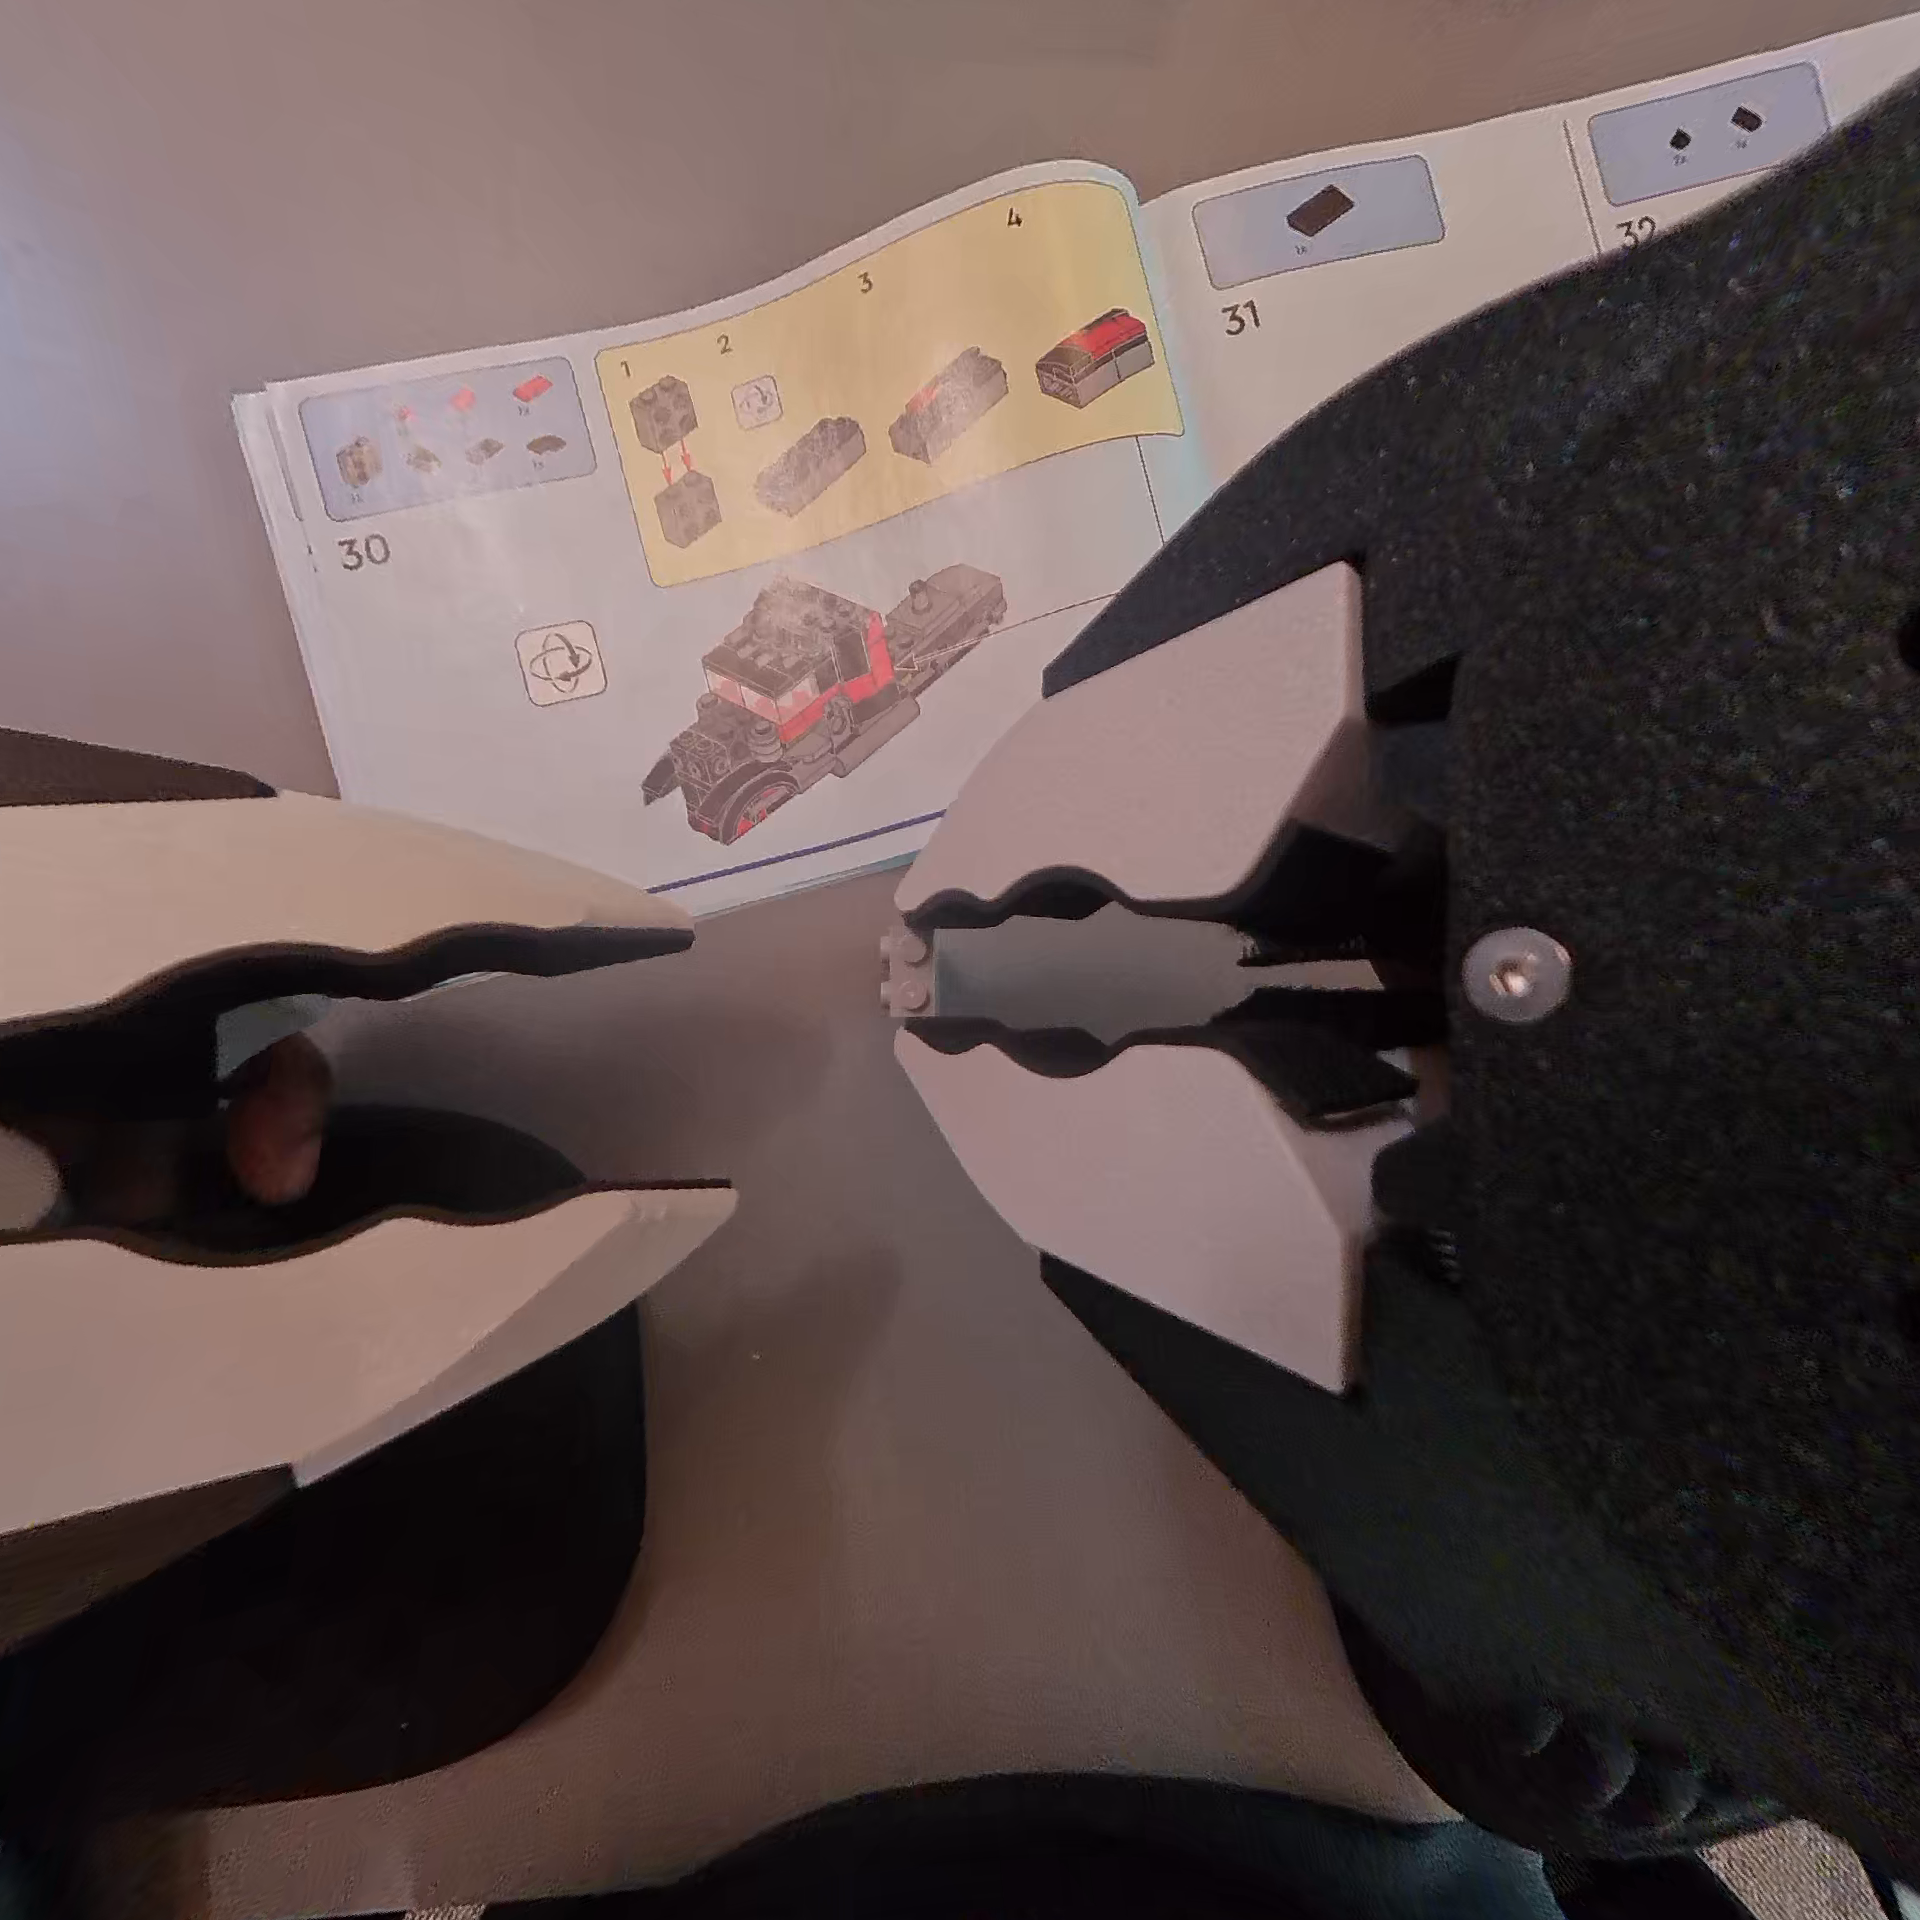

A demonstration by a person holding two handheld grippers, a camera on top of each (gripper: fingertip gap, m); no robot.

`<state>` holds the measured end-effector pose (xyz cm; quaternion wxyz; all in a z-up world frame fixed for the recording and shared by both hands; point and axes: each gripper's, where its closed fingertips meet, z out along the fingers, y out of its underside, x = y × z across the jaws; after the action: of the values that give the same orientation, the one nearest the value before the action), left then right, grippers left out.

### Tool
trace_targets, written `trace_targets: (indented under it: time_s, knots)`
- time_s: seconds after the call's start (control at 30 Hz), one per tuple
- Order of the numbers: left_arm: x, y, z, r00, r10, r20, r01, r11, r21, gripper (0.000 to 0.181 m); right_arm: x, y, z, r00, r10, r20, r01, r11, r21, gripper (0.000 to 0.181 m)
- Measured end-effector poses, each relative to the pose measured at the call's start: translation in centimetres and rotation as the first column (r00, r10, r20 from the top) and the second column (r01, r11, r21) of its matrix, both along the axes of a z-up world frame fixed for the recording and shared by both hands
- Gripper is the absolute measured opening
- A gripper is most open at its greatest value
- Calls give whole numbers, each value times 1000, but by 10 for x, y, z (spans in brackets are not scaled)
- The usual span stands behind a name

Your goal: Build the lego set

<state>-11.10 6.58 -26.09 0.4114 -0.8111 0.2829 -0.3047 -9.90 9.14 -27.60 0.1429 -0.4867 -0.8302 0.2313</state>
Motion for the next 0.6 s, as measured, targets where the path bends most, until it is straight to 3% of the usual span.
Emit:
trace_targets:
  time_s: [0.6]
  knots:
    - [1,-2,-2,1000,-13,-6,13,1000,-18,39,-1,0,0,999,-11,-46,11,1000,-10,16]
